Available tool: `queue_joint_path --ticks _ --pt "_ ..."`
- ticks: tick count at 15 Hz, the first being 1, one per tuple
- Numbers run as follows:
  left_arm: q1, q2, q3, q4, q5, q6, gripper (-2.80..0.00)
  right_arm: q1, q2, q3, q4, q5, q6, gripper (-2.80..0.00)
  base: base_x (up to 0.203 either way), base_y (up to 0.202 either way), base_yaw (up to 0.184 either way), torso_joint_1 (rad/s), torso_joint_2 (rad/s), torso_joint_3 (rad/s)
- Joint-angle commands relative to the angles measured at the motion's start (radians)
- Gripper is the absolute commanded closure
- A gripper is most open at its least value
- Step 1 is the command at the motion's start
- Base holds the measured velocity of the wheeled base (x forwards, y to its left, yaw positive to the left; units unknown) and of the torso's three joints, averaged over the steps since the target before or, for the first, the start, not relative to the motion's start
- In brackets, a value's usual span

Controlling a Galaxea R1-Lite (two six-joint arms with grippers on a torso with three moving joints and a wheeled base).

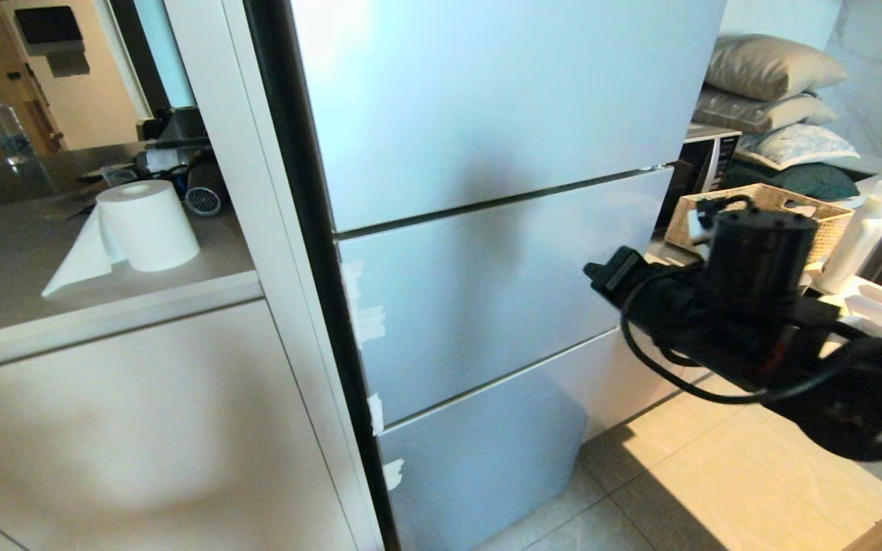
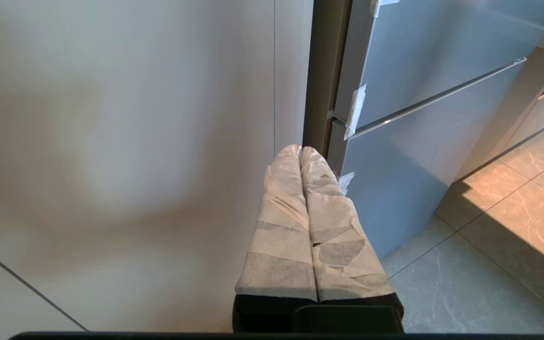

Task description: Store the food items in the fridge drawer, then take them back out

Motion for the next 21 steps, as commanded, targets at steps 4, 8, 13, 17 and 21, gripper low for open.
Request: queue_joint_path --ticks 4,8,13,17,21 --pt "0.000 0.001 0.000 0.000 -0.001 0.000 0.00 -0.039 -0.521 0.412 0.002 -0.021 -0.174 0.00 0.000 0.000 0.000 0.000 0.00 0.000" --pt "0.000 0.001 0.000 0.000 0.000 0.000 0.00 -0.290 -1.037 0.599 0.295 0.121 -0.426 0.00 0.000 0.000 0.000 0.000 0.00 0.000" --pt "0.000 0.001 0.000 0.000 0.000 0.000 0.00 -0.430 -1.602 0.810 0.644 0.199 -0.628 0.00 0.000 0.000 0.000 0.000 0.00 0.000" --pt "0.000 0.001 0.000 -0.001 0.000 0.000 0.00 -0.478 -1.750 0.872 0.749 0.153 -0.686 0.00 0.000 0.000 0.000 0.000 0.00 0.000" --pt "0.000 0.001 0.000 -0.001 -0.001 -0.002 0.00 -0.480 -1.749 0.875 0.764 0.126 -0.728 0.00 0.000 0.000 0.000 0.000 0.00 0.000"
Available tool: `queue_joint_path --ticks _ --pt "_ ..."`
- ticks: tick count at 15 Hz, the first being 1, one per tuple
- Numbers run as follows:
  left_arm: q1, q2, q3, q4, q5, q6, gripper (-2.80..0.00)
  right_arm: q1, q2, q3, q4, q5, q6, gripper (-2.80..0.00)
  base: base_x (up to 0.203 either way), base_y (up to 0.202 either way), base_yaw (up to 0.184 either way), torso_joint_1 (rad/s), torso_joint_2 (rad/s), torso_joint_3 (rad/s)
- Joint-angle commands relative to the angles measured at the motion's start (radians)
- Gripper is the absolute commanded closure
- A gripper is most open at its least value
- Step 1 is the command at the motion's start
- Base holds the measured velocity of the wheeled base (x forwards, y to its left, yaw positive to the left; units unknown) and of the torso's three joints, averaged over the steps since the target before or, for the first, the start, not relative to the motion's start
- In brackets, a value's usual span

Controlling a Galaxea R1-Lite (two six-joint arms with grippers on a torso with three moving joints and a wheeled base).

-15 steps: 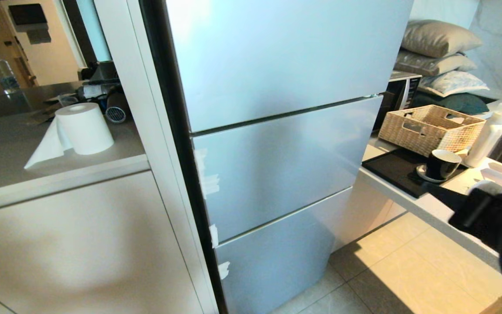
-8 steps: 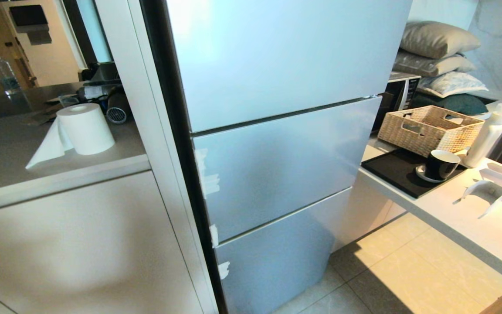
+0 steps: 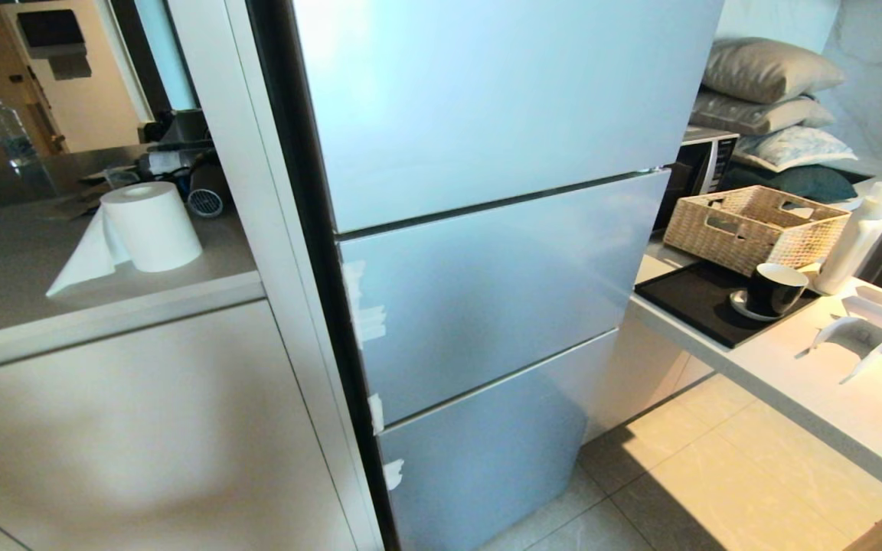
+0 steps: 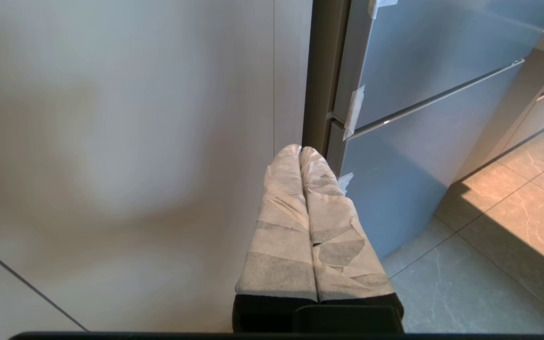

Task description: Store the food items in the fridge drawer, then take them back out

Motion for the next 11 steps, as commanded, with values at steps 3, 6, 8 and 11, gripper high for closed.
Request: queue_joint_path --ticks 3,6,8,11 --pt "0.000 0.001 0.000 -0.001 0.000 -0.001 0.00 0.000 -0.010 0.003 0.044 0.022 -0.054 0.00 0.000 0.000 0.000 0.000 0.00 0.000" --pt "0.000 0.001 0.000 -0.001 0.001 -0.001 0.00 0.000 -0.010 0.003 0.043 0.020 -0.046 0.00 0.000 0.000 0.000 0.000 0.00 0.000" --pt "0.000 0.001 0.000 -0.001 0.001 -0.001 0.00 0.000 -0.010 0.003 0.043 0.020 -0.043 0.00 0.000 0.000 0.000 0.000 0.00 0.000" --pt "0.000 0.001 0.000 -0.001 0.001 0.000 0.00 0.000 -0.010 0.002 0.039 0.013 0.004 0.00 0.000 0.000 0.000 0.000 0.00 0.000"
